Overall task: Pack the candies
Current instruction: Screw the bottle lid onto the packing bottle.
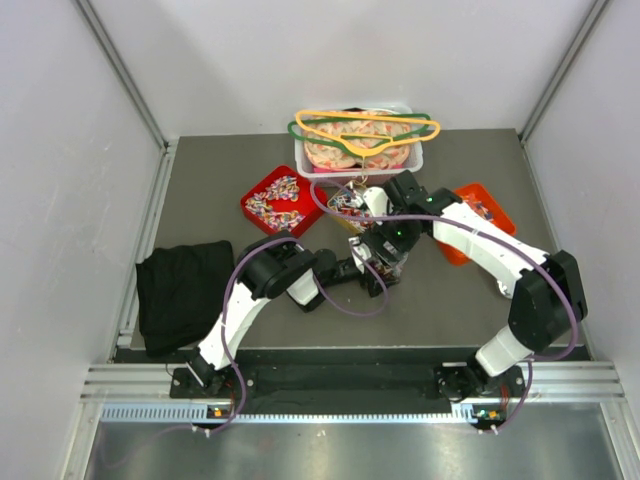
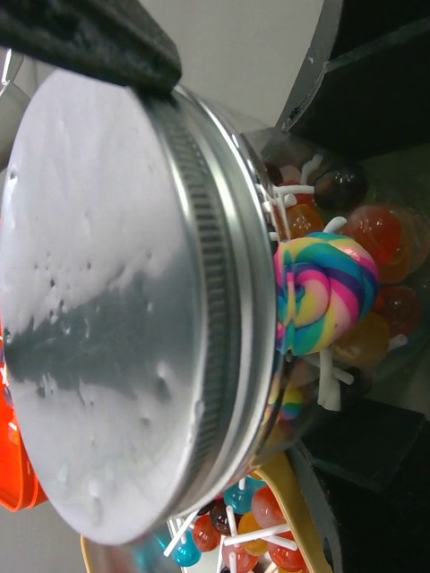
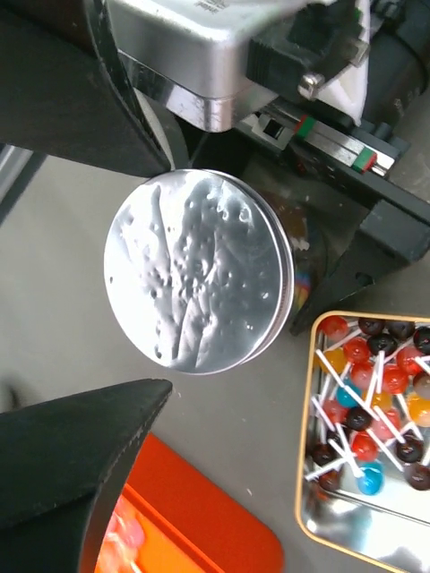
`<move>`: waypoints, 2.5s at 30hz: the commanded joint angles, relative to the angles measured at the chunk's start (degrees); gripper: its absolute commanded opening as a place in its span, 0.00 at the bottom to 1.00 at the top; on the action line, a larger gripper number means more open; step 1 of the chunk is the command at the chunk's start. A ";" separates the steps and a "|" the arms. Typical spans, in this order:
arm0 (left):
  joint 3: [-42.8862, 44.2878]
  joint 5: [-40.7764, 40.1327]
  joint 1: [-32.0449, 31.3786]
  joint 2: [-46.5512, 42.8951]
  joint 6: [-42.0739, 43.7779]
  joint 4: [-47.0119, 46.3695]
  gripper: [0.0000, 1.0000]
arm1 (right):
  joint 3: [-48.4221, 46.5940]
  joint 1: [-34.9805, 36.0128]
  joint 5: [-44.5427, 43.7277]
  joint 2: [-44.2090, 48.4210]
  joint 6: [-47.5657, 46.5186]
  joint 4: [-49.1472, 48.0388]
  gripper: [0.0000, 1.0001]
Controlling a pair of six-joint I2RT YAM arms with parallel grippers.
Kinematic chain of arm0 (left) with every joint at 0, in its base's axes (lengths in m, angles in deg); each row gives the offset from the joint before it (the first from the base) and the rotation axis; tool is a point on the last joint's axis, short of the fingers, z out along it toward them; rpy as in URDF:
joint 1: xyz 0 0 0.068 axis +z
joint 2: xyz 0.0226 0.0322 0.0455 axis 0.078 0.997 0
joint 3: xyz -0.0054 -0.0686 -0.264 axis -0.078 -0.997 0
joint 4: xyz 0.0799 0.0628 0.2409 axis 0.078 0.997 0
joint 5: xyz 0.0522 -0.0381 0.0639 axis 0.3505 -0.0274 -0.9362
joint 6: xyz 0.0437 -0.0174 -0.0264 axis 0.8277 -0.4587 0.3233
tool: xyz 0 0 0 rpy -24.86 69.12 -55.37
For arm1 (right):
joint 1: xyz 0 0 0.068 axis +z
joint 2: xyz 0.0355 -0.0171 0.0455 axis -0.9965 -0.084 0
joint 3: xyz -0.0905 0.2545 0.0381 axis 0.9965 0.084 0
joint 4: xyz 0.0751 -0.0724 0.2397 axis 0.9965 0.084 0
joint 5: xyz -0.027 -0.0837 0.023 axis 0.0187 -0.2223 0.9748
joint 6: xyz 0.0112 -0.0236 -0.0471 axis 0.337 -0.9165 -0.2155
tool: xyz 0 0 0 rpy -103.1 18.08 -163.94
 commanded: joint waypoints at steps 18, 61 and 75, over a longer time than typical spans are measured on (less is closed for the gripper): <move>-1.26 0.12 -0.65 3.06 -4.48 -8.48 0.98 | -2.62 1.04 9.37 -4.95 -14.90 -1.95 0.90; -1.35 0.21 -0.74 3.24 -4.04 -8.48 0.98 | 2.92 -0.80 -2.57 1.21 11.90 -12.05 0.68; -1.87 -0.14 -1.62 3.50 -1.49 -8.83 0.98 | -5.95 3.41 -8.82 -6.70 24.30 -10.05 0.70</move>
